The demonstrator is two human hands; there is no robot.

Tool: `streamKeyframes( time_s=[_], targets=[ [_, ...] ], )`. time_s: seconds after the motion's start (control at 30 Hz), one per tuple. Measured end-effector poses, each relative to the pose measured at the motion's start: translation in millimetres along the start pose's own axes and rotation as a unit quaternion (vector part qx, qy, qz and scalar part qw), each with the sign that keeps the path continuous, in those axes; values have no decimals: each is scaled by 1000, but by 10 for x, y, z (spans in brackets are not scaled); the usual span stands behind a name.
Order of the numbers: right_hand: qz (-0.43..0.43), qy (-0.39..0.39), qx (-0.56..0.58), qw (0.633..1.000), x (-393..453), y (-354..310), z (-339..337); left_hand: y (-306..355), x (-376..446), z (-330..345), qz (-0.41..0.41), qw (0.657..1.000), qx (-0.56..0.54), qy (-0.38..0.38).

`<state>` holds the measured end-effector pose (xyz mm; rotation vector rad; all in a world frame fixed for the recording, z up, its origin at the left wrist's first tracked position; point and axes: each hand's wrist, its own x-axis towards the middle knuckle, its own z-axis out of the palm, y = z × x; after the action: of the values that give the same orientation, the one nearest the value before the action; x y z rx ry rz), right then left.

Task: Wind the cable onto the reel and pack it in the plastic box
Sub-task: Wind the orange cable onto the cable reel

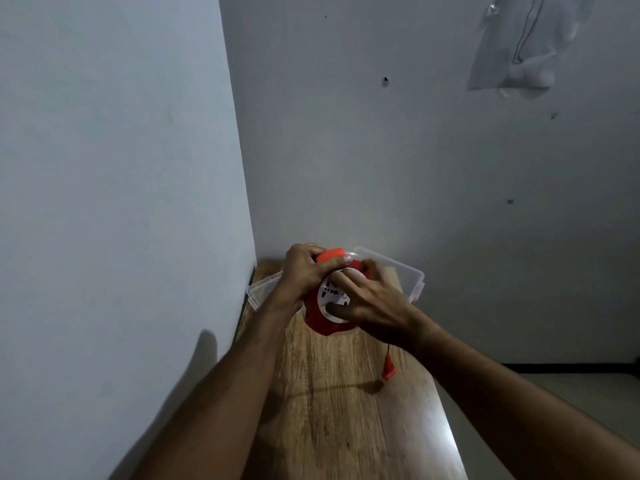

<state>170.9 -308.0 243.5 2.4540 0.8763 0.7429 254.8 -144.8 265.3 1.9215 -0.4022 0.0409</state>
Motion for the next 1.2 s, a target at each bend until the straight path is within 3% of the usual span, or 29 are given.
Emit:
streamKeyframes(
  time_s=[0.3, 0.57, 0.67, 0.83, 0.97, 1.2],
  targets=[
    [8, 62, 66, 996, 48, -22, 64, 15, 18, 45, 59, 996, 61, 9],
    [-6, 63, 81, 995, 13, 63, 161, -52, -22, 64, 12, 999, 35, 16],
    [86, 80, 141, 983, 18, -4, 156, -21, -39, 66, -11, 999, -4, 34],
    [241, 118, 242, 932, 128, -150, 100, -25, -44, 102, -27, 996, -42, 81],
    [348, 150, 254, 890, 192, -295, 99, -87, -47, 101, -17, 995, -30, 97],
    [436, 147, 339, 820, 258, -466, 111, -194, -68, 71, -26, 993, -37, 105]
  ],
)
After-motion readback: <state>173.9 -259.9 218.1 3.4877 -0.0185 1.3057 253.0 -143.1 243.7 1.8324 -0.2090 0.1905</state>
